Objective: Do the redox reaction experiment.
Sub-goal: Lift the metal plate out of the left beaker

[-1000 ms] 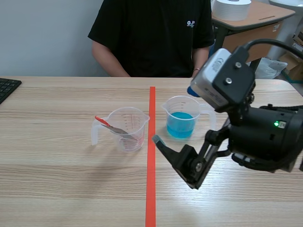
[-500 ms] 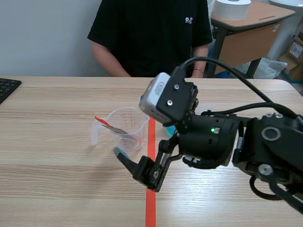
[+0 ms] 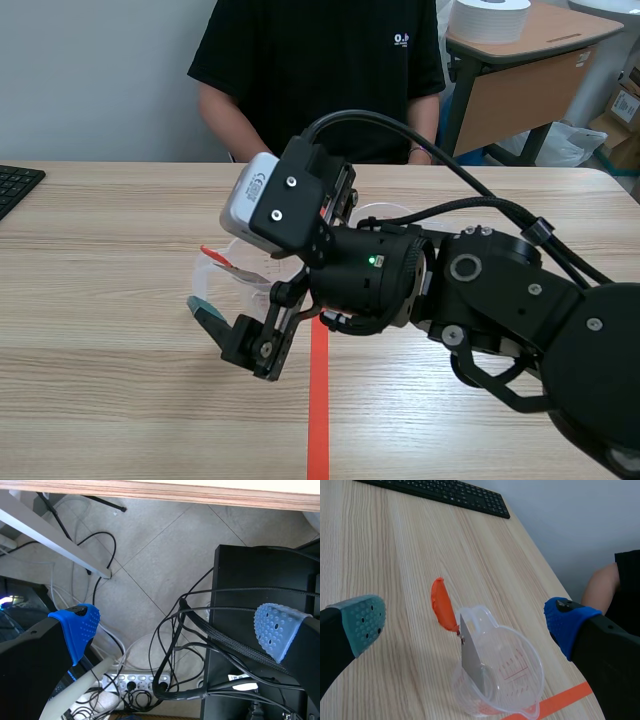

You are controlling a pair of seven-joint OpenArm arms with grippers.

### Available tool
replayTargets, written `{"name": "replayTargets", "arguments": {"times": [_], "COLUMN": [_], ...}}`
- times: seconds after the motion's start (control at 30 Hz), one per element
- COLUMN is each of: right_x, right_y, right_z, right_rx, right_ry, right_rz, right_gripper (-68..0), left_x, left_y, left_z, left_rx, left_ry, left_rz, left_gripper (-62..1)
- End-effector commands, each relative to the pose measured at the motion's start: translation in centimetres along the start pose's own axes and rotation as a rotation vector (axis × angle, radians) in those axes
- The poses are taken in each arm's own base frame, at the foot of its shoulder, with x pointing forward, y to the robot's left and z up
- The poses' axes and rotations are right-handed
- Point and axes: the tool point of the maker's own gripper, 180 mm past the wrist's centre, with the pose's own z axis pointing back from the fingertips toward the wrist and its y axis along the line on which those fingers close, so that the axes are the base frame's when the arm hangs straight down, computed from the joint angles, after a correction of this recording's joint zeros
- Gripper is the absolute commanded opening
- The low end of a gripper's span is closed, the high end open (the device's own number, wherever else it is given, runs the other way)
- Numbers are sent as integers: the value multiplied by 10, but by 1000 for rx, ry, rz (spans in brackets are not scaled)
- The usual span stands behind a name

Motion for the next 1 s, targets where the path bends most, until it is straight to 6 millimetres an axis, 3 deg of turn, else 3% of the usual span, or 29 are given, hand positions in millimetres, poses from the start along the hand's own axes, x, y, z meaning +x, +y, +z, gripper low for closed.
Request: {"name": "replayTargets", "arguments": {"times": [0.0,0.1,0.3,0.83,0.97], "right_x": [12,13,16,15,9], "right_y": [-9,-11,-16,-23,-23], "right_z": [-2,-3,-4,-9,-9], "right_rx": [-16,-24,-42,-50,-51], "right_ry": [-38,-42,-55,-30,5], "right_rz": [15,18,25,40,39], "right_gripper": [4,4,-99,-103,-222], "left_x": [5,5,5,6,6], "left_y": [-1,-1,-1,-2,-2], "left_z": [0,0,0,0,0], "left_rx": [-5,-5,-5,-11,-11], "left_ry": [-20,-20,-20,-23,-23], "left_rz": [3,3,3,5,5], "left_gripper": [14,14,14,14,14]}}
